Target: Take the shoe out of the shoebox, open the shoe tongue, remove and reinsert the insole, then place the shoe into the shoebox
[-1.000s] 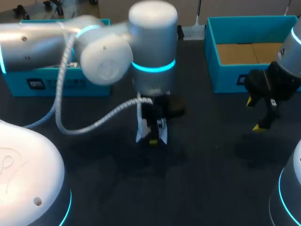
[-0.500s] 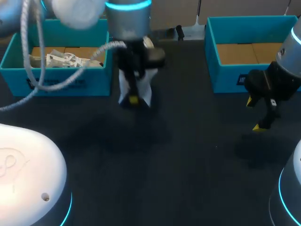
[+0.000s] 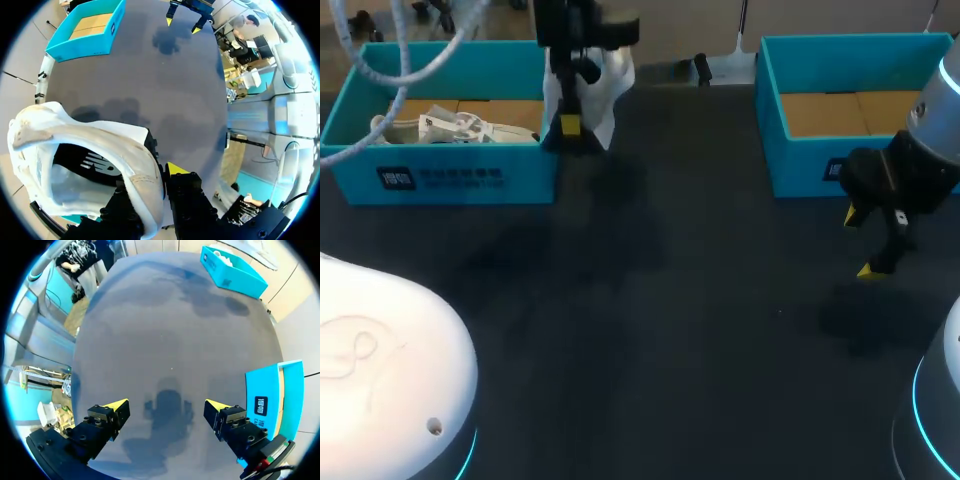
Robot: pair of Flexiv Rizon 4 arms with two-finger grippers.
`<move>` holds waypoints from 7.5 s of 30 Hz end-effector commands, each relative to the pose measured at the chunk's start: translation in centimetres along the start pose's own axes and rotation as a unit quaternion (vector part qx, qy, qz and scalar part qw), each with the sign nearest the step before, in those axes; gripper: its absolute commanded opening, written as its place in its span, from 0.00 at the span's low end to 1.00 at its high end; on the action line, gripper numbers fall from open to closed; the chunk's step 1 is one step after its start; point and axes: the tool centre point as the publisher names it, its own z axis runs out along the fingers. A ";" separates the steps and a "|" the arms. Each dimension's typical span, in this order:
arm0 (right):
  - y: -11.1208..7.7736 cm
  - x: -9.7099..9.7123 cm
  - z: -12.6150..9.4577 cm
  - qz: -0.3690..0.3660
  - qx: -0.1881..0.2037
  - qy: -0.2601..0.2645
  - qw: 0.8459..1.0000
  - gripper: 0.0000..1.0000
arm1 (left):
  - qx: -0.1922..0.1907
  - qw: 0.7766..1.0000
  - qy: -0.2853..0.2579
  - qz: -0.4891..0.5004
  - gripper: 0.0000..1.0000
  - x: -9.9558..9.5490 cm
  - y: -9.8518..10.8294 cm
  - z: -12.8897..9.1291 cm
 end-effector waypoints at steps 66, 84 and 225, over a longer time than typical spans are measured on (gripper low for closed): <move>0.0 0.1 0.0 0.000 0.001 -0.001 1.000 1.00 | -0.060 0.979 -0.103 0.168 0.00 -31.4 33.4 -3.1; 0.0 0.1 0.0 0.000 0.001 -0.001 1.000 1.00 | -0.132 0.925 -0.131 0.332 0.00 -30.8 35.5 -2.8; 0.0 0.1 0.0 0.000 0.001 -0.001 1.000 1.00 | -0.196 0.749 -0.040 0.631 0.00 -45.9 35.8 13.4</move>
